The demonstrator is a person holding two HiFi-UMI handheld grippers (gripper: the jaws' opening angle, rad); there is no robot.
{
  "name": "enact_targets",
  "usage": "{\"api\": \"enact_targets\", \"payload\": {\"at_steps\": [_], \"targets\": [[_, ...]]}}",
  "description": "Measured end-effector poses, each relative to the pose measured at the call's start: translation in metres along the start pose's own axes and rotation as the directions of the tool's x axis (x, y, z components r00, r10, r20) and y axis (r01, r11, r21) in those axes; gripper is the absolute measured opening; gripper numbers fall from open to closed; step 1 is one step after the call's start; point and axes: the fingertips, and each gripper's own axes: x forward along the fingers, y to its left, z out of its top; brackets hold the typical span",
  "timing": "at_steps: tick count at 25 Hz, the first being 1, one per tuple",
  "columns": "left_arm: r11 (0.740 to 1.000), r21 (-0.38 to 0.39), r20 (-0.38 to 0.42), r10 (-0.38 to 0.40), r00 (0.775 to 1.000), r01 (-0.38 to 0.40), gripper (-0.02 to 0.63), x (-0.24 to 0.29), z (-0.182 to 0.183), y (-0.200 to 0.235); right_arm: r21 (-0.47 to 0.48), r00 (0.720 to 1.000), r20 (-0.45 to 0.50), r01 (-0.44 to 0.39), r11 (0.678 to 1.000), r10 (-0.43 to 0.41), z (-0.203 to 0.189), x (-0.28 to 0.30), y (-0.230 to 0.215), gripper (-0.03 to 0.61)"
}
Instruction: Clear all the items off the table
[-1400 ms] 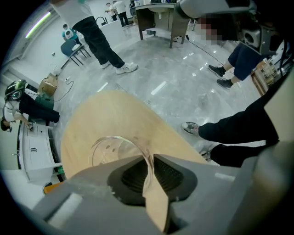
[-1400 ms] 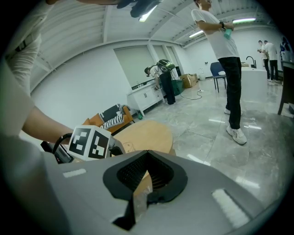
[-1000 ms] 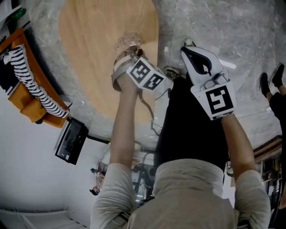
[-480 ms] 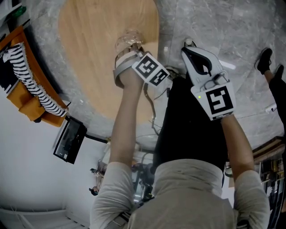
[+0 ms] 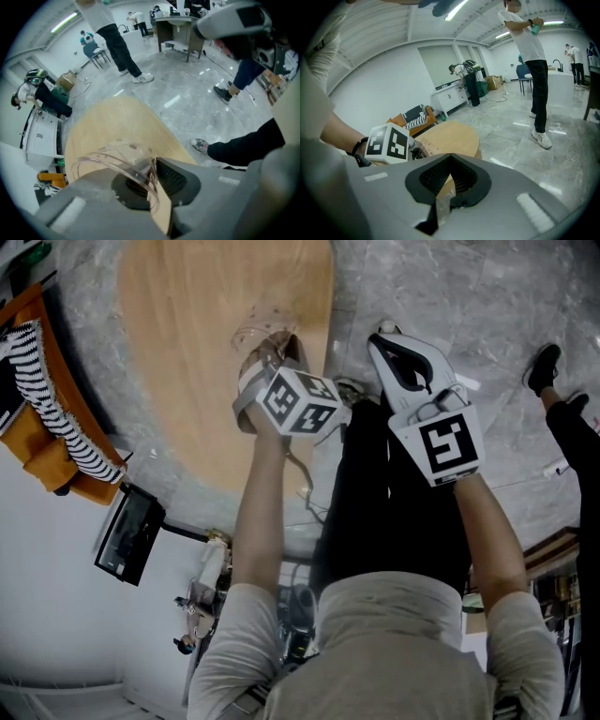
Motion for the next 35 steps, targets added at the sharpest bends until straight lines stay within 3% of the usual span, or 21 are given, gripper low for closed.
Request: {"api": "enact_targets", "payload": {"at_steps": [7,13,17,27,35], "targets": [[0.977,-0.211,0.181,0.055,0.982,-0.015,0.050,-0.046,0.022,0.001,-0.032,1.000,0.012,-0.021,0.999,0.022,0.009,0.010,0.020,0.007],[0.909,-0.416,0.301,0.125,0.946,0.012,0.051,-0.095,0.024,-0.001,-0.062,0.998,0.049,-0.025,0.998,0.028,0.020,0.009,0.047,0.006],[0.860,-0.509,0.353,0.174,0.919,0.032,0.051,-0.124,0.018,0.007,-0.083,0.996,0.076,-0.034,0.996,0.040,0.029,0.011,0.066,0.006],[0.747,-0.662,0.414,0.289,0.863,0.067,0.051,-0.197,-0.005,0.018,-0.160,0.983,0.178,-0.005,0.987,0.034,0.086,-0.019,0.114,0.006],[0.730,-0.679,0.476,0.364,0.801,0.072,0.051,-0.276,0.007,0.020,-0.208,0.959,0.285,0.048,0.977,0.013,0.143,-0.069,0.142,0.006]]}}
